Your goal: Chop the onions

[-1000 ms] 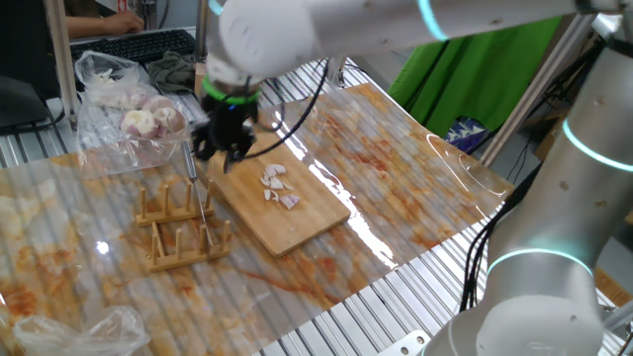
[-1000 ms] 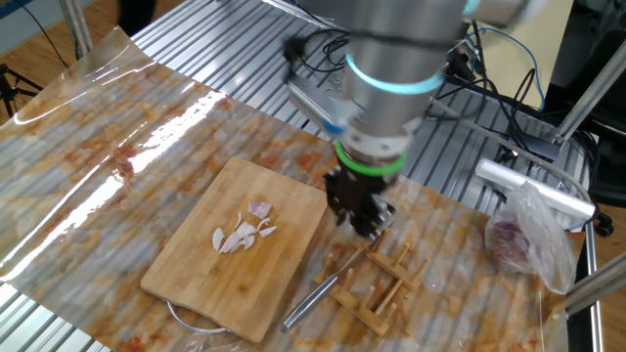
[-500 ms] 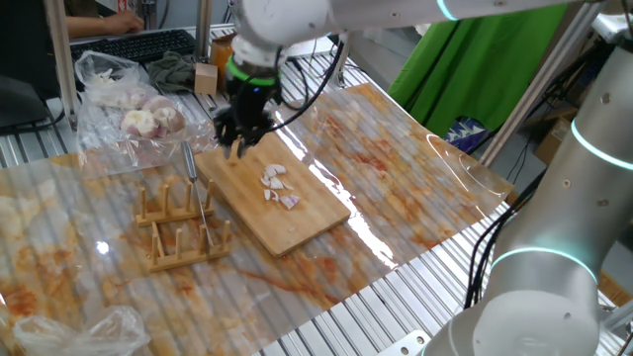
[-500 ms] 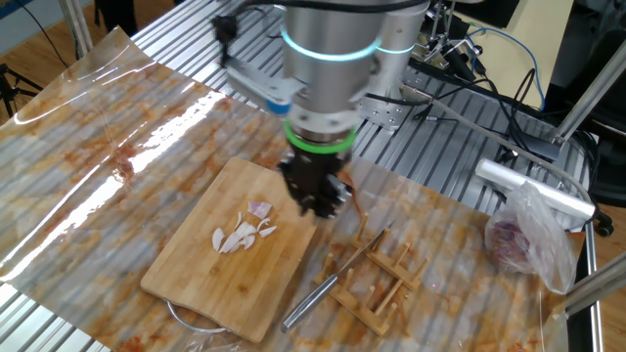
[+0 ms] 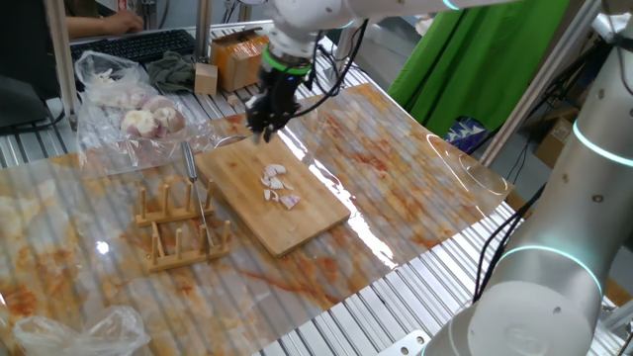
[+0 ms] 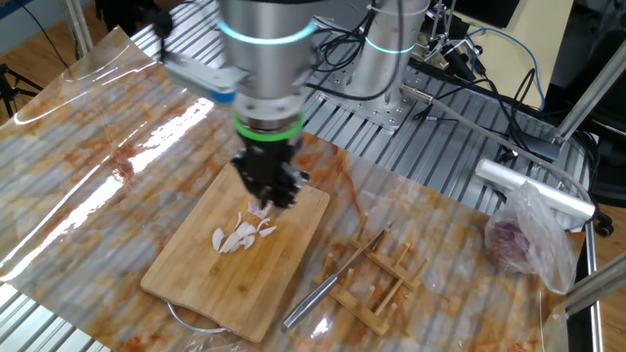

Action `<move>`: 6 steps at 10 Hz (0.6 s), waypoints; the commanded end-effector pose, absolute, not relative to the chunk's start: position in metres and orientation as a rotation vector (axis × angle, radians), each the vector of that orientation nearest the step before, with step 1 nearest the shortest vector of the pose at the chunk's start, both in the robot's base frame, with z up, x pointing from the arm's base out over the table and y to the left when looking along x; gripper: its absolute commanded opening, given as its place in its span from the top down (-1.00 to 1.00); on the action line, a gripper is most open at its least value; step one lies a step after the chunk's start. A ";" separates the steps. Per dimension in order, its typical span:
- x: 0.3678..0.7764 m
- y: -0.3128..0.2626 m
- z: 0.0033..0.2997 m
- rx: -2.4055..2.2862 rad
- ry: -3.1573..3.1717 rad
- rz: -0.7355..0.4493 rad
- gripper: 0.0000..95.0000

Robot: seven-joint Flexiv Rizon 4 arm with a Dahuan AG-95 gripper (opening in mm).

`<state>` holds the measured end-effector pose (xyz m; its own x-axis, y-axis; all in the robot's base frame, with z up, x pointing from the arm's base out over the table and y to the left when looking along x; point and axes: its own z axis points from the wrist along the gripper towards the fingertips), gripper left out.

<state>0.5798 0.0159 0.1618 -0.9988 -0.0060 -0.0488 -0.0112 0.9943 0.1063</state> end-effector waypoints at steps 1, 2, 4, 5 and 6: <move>0.583 -0.001 0.161 -0.063 3.084 0.182 1.00; 0.585 -0.006 0.161 -0.070 3.082 0.187 1.00; 0.591 -0.011 0.165 -0.090 3.090 0.185 1.00; 0.593 -0.013 0.166 -0.116 3.092 0.181 1.00; 0.593 -0.014 0.167 -0.100 3.093 0.179 1.00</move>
<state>0.5942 -0.0141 0.1664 -0.9968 -0.0678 -0.0422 -0.0723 0.9906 0.1160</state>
